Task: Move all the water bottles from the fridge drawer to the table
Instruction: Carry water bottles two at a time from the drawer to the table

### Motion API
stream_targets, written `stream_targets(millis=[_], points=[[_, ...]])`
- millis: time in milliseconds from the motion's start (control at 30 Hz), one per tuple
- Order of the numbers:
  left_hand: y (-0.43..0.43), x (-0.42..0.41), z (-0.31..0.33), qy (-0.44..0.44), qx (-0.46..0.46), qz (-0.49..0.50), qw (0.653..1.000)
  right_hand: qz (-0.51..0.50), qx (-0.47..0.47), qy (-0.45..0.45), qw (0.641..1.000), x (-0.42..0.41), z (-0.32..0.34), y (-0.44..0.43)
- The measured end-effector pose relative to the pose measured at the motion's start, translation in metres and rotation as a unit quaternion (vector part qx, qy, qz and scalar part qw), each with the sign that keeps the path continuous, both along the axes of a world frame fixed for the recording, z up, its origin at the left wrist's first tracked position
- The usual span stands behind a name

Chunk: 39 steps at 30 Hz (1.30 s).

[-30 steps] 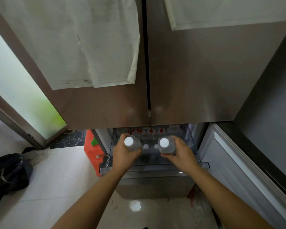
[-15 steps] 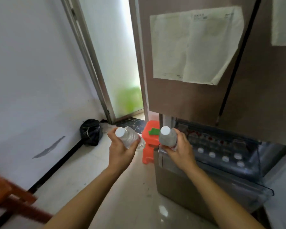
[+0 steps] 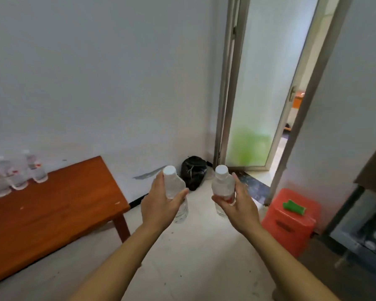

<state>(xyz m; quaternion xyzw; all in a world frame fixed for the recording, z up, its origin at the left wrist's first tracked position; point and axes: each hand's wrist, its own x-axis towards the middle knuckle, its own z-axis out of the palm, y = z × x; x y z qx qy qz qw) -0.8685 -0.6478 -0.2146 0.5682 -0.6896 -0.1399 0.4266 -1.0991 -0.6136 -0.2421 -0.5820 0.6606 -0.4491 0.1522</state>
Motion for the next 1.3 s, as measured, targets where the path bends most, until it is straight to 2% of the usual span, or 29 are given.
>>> stream_targets(millis=[267,633,900,1067,1300], points=[[-0.062,0.172,0.008,0.000,0.029,0.111,0.993,0.132,-0.013,-0.003,0.991,0.177,0.014,-0.116],[-0.187,0.306,-0.007,0.040,0.017,0.217,0.975,0.253,-0.007,-0.003,0.967,0.325,-0.018,-0.299],[-0.308,0.375,0.007,0.087,0.010,0.243,0.966,0.346,0.007,-0.024,0.938,0.402,-0.012,-0.442],[-0.352,0.424,-0.007,0.069,0.022,0.273,0.959,0.369,0.045,-0.021,0.928,0.449,-0.024,-0.503],[-0.440,0.509,-0.047,0.081,0.106,0.234,0.963,0.363,0.084,0.017,0.928,0.522,-0.056,-0.576]])
